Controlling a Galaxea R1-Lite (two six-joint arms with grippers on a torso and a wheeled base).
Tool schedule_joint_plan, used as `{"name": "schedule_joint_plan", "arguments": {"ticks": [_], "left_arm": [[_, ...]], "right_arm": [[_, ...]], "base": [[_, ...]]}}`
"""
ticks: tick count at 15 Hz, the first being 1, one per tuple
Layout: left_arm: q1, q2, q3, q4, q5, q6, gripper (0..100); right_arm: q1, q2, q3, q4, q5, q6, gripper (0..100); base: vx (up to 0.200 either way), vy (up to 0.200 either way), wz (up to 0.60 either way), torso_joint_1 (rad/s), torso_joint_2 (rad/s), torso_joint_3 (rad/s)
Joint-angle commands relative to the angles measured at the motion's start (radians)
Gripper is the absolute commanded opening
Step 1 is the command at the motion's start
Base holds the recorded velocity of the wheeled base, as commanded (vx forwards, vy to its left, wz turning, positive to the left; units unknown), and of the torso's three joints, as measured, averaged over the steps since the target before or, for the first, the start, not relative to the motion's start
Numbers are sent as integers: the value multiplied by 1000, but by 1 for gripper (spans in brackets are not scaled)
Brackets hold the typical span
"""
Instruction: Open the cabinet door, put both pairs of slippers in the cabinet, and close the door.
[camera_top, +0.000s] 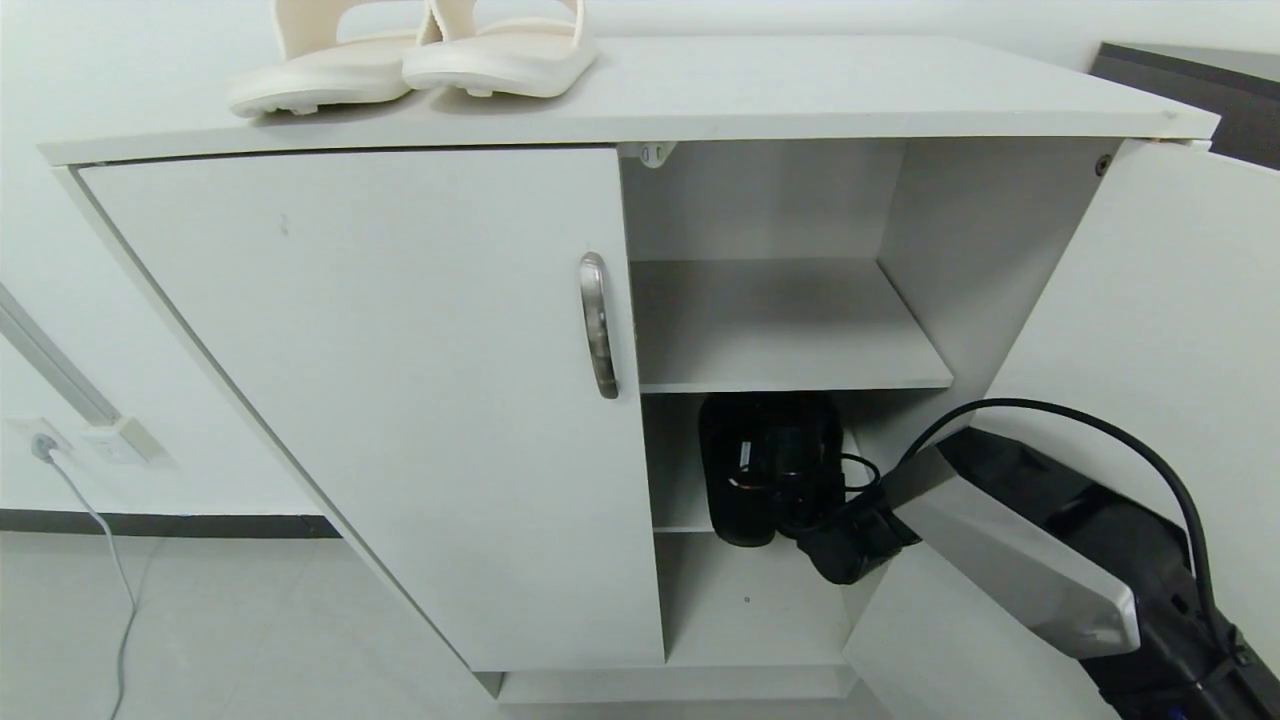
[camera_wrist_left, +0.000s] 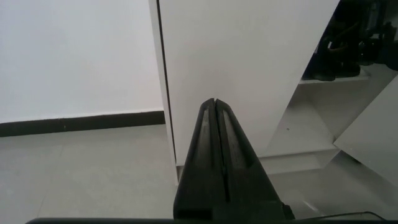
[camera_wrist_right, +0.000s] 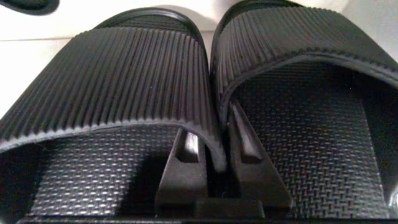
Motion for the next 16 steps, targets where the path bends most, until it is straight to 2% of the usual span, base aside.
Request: {"name": "schedule_joint_plan", "arguments": {"ticks": [1,9,10,16], "left_arm": [[1,1,0,0,0,-1,0],[1,1,1,0,0,-1,0],[1,1,0,0,0,-1,0],[1,1,1,0,0,1,0]], "right_arm": [[-1,40,-80,39,-2,-3,0],[-1,80,-164,108,-5,-25,0],[-1,83,-164,108,-5,-25,100],[12,11,-40,69,-10,-20,100]], "base": [[0,0,0,0,0,0],[0,0,0,0,0,0],[0,0,0,0,0,0],[0,0,0,0,0,0]]}}
